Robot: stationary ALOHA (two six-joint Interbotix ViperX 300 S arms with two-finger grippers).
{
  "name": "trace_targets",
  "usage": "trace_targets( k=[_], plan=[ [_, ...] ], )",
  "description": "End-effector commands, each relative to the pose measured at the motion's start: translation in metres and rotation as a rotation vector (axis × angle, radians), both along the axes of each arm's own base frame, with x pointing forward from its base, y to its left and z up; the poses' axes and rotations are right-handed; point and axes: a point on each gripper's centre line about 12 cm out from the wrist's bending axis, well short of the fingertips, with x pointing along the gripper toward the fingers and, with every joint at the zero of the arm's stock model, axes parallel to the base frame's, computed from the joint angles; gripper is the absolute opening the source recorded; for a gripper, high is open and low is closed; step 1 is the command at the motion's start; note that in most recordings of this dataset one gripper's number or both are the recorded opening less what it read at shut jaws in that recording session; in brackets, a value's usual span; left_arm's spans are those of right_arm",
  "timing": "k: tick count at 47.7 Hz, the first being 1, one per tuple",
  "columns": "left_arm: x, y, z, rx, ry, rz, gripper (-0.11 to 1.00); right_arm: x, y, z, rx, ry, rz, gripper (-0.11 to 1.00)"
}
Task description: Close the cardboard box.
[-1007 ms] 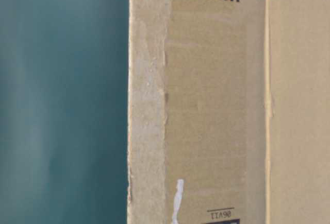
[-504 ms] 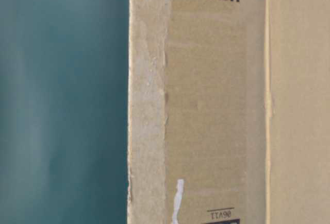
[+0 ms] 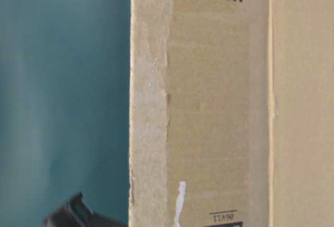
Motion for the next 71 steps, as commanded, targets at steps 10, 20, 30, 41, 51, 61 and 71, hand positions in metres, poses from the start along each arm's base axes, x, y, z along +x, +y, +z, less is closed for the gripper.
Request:
trace_targets(
  k=[10, 20, 30, 41, 51, 61, 71],
  plan=[
    [0.032, 0.039, 0.025, 0.055, -0.060, 0.077, 0.00, 0.007, 0.003, 0.009, 0.002, -0.031, 0.009, 0.00],
    [0.042, 0.059, 0.030, 0.081, -0.070, 0.115, 0.00, 0.007, 0.003, 0.010, 0.002, -0.034, 0.009, 0.00],
    [0.045, 0.068, 0.023, 0.082, -0.057, 0.131, 0.00, 0.007, 0.003, 0.009, 0.002, -0.032, 0.009, 0.00],
    [0.047, 0.071, 0.004, 0.072, -0.014, 0.137, 0.00, 0.007, 0.003, 0.010, 0.002, -0.035, 0.008, 0.00],
    [0.048, 0.071, -0.006, 0.068, 0.011, 0.136, 0.00, 0.007, 0.004, 0.010, 0.002, -0.035, 0.010, 0.00],
    [0.047, 0.071, -0.006, 0.068, 0.011, 0.136, 0.00, 0.007, 0.005, 0.010, 0.003, -0.035, 0.011, 0.00],
    [0.046, 0.070, -0.009, 0.064, 0.032, 0.133, 0.00, 0.001, 0.008, 0.030, 0.012, -0.058, 0.026, 0.00]
  ],
)
